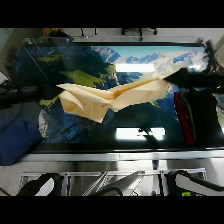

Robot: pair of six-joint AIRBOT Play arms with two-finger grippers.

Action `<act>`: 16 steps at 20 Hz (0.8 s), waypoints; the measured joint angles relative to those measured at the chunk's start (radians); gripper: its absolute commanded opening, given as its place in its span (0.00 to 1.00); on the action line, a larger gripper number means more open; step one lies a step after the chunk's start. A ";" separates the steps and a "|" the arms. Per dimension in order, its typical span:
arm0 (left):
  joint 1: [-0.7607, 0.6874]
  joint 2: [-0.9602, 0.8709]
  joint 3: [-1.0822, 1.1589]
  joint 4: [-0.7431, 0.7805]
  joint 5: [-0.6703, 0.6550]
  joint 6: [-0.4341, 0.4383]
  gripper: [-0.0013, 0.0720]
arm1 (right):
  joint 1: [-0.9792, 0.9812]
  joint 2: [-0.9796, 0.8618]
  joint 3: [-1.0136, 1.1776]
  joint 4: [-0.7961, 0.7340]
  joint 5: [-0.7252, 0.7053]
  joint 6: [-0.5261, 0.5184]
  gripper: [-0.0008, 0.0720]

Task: Fold the shirts.

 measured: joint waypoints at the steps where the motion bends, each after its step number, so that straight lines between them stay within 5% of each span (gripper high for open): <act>1: -0.016 -0.062 -0.032 0.000 0.026 0.019 0.04 | 0.002 -0.039 -0.066 0.001 -0.032 -0.023 0.04; 7: -0.047 -0.417 -0.040 -0.002 0.122 0.088 0.04 | 0.006 -0.312 -0.214 0.053 -0.178 -0.170 0.05; 8: -0.048 -0.467 -0.018 -0.002 0.122 0.095 0.04 | 0.006 -0.344 -0.215 0.077 -0.190 -0.199 0.14; 9: -0.047 -0.512 0.011 -0.002 0.111 0.102 0.04 | 0.003 -0.369 -0.208 0.094 -0.196 -0.226 0.40; 10: -0.042 -0.548 0.043 -0.002 0.090 0.107 0.04 | -0.003 -0.386 -0.193 0.107 -0.204 -0.249 0.52; 11: -0.034 -0.578 0.079 -0.002 0.063 0.107 0.29 | -0.013 -0.394 -0.174 0.116 -0.206 -0.264 0.52; 12: -0.023 -0.603 0.118 -0.002 0.027 0.106 0.67 | -0.027 -0.395 -0.151 0.123 -0.201 -0.276 0.52; 16: 0.036 -0.635 0.229 0.000 -0.101 0.048 0.68 | -0.086 -0.355 -0.091 0.129 -0.149 -0.289 0.51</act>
